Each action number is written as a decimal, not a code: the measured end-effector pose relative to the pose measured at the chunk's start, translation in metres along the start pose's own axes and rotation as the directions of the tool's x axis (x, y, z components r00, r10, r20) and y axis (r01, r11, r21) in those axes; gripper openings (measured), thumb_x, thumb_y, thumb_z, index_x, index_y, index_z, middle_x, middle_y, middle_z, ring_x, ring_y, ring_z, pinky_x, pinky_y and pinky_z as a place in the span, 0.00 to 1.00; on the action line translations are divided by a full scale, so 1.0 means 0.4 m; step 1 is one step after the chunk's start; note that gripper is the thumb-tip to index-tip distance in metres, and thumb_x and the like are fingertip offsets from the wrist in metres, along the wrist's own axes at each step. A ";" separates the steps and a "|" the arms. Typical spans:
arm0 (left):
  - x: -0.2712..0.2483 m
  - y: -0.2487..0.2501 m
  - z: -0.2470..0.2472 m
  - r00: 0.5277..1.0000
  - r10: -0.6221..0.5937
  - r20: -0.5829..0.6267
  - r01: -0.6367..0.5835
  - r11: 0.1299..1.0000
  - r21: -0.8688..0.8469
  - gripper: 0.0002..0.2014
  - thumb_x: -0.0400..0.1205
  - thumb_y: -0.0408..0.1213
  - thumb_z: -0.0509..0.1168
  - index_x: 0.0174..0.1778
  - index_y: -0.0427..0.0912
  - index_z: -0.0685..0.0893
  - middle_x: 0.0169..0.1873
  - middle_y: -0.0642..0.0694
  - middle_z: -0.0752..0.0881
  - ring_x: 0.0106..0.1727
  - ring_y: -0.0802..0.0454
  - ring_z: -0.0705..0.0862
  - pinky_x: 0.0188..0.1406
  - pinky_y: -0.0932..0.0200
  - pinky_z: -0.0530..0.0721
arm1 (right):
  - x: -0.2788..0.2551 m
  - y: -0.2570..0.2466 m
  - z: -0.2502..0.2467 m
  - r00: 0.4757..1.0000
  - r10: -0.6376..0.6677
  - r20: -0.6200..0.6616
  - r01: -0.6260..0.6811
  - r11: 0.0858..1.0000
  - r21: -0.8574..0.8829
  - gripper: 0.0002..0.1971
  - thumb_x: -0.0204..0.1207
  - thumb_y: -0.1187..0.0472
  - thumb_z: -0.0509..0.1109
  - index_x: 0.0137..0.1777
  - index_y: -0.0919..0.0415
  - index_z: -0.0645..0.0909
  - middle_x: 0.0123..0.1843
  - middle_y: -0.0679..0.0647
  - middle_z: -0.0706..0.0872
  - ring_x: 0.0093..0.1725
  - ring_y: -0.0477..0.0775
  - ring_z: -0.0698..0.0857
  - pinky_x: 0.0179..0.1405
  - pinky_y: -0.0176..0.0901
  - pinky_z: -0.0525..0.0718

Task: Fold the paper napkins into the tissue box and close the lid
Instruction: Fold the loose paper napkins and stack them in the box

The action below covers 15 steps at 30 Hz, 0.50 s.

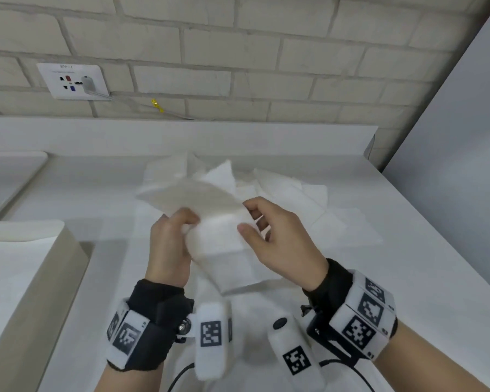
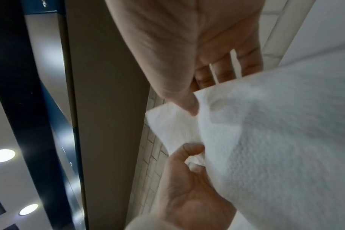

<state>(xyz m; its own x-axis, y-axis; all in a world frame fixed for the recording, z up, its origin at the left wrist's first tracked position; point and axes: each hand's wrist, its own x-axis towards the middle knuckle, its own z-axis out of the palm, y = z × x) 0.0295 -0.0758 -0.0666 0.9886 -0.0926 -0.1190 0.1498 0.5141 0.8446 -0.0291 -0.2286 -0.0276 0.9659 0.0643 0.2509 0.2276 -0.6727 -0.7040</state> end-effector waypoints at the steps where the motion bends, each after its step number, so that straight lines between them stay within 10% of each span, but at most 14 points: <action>1: -0.010 0.001 0.014 1.000 0.026 -0.001 -0.026 0.995 0.092 0.06 0.70 0.25 0.62 0.39 0.36 0.82 0.41 0.41 0.84 0.46 0.44 0.83 0.40 0.56 0.79 | 0.005 -0.006 0.001 1.000 -0.007 0.012 0.007 0.999 0.033 0.02 0.81 0.59 0.64 0.50 0.56 0.75 0.34 0.41 0.73 0.31 0.42 0.72 0.33 0.28 0.70; 7: -0.037 -0.007 0.047 0.994 0.088 0.065 -0.099 0.975 0.199 0.10 0.83 0.26 0.58 0.45 0.40 0.85 0.38 0.51 0.91 0.41 0.55 0.89 0.35 0.64 0.85 | 0.028 0.011 0.029 0.987 0.162 0.007 -0.160 0.966 0.203 0.07 0.85 0.60 0.53 0.53 0.63 0.69 0.33 0.54 0.78 0.27 0.43 0.76 0.30 0.38 0.74; 12: -0.045 -0.015 0.057 0.984 0.154 0.088 -0.174 0.931 0.321 0.10 0.85 0.35 0.59 0.44 0.40 0.85 0.40 0.49 0.91 0.44 0.53 0.89 0.41 0.61 0.85 | 0.043 0.044 0.035 0.971 0.202 -0.131 -0.186 0.975 0.123 0.04 0.85 0.60 0.54 0.51 0.61 0.66 0.51 0.51 0.69 0.57 0.51 0.73 0.59 0.40 0.72; 15: -0.046 -0.012 0.062 0.981 0.166 0.101 -0.189 0.932 0.308 0.10 0.85 0.36 0.59 0.45 0.40 0.85 0.40 0.51 0.91 0.44 0.55 0.89 0.39 0.65 0.85 | 0.043 0.053 0.016 0.967 0.241 -0.079 -0.198 0.914 0.353 0.08 0.85 0.60 0.55 0.42 0.57 0.65 0.38 0.47 0.66 0.40 0.45 0.70 0.42 0.36 0.71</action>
<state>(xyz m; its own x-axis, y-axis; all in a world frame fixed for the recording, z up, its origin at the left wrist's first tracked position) 0.0102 -0.0976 -0.0557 0.9929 -0.0917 0.0757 -0.0524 0.2344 0.9707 -0.0070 -0.2371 -0.0423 0.9794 -0.1580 0.1260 0.0601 -0.3672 -0.9282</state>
